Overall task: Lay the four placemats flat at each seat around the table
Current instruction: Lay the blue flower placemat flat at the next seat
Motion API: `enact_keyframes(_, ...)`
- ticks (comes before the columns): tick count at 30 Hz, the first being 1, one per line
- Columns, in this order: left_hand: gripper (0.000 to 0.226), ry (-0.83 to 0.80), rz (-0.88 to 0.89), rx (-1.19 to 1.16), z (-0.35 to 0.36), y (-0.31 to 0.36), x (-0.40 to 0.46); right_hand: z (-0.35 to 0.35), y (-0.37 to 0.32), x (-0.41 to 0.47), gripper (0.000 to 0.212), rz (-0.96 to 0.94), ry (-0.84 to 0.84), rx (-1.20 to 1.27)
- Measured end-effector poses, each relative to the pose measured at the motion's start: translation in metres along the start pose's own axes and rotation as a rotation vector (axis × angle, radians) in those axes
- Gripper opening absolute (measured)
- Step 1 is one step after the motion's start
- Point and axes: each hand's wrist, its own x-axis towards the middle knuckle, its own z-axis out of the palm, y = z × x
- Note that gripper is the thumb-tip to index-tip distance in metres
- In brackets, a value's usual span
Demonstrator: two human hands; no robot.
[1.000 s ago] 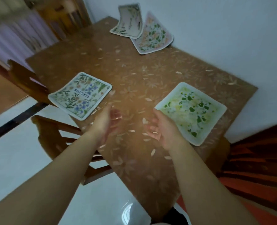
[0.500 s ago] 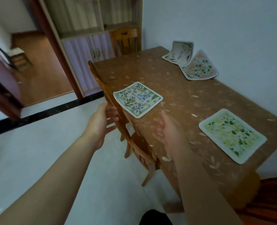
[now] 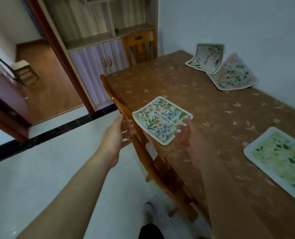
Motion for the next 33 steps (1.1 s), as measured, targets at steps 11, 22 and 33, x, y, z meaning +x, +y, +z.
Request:
enact_keyframes(11,0.052,-0.07,-0.078,0.112,0.061,0.061,0.156,0.028,-0.038,0.142,0.02,0.044,0.082,0.151)
enact_keyframes(22,0.051,-0.312,-0.19,0.194,0.14,0.063,0.245,-0.004,-0.032,0.181,0.029,0.058,0.344,0.267)
enact_keyframes(33,0.054,-0.62,-0.3,0.335,0.178,0.043,0.37,0.041,0.01,0.219,0.029,0.181,0.628,0.296)
